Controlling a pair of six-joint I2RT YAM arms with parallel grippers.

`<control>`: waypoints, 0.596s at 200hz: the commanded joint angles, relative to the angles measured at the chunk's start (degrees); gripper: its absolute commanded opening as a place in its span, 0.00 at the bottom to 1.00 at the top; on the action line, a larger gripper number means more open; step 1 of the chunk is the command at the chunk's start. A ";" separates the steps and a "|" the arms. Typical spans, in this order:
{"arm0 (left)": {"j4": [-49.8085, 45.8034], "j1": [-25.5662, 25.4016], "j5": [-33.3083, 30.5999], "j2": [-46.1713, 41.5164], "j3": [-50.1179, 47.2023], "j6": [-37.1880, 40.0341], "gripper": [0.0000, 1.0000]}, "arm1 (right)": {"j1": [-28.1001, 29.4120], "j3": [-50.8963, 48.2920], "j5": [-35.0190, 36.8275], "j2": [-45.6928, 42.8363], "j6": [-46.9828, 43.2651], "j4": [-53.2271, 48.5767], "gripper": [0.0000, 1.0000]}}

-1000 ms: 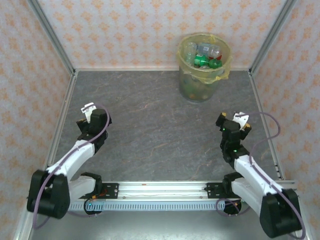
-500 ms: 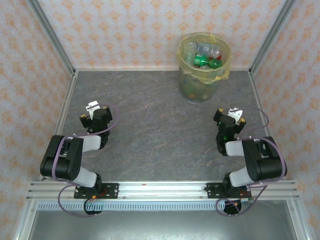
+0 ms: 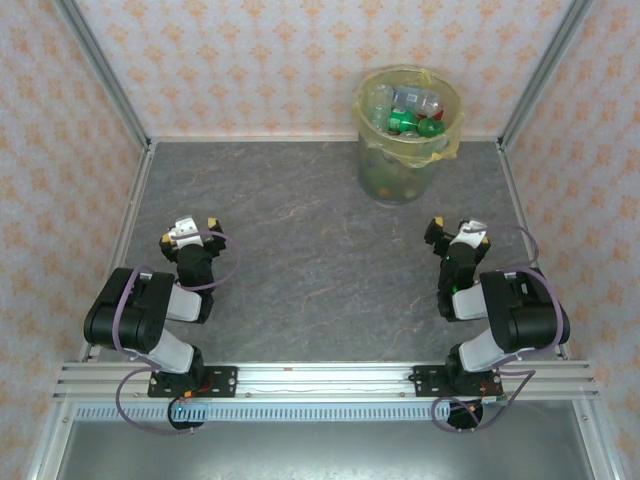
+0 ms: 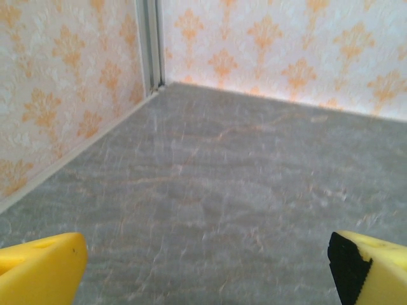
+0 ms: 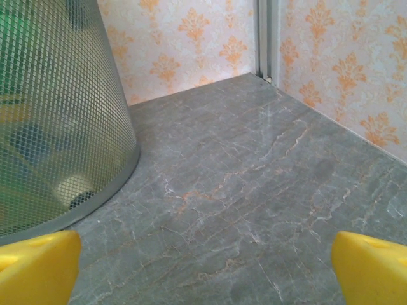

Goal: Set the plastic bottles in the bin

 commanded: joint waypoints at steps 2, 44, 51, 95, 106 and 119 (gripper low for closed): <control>5.91 0.35 0.69 0.43 0.10 0.18 1.00 | -0.45 0.95 -0.65 0.26 -0.69 2.72 1.00; 6.32 0.00 1.15 0.59 -0.02 0.95 1.00 | -0.44 1.02 -0.69 0.25 -0.63 2.49 1.00; 6.15 0.01 1.34 0.58 0.07 0.94 1.00 | -0.45 1.03 -0.63 0.21 -0.59 2.49 1.00; 6.50 -0.18 1.51 0.59 -0.11 1.34 1.00 | -0.45 1.07 -0.63 0.21 -0.66 2.50 1.00; 6.53 -0.20 1.61 0.65 -0.11 1.40 1.00 | -0.43 0.99 -0.64 0.23 -0.59 2.54 1.00; 5.93 -0.08 1.98 0.59 0.16 1.26 1.00 | -0.45 1.00 -0.69 0.21 -0.65 2.49 1.00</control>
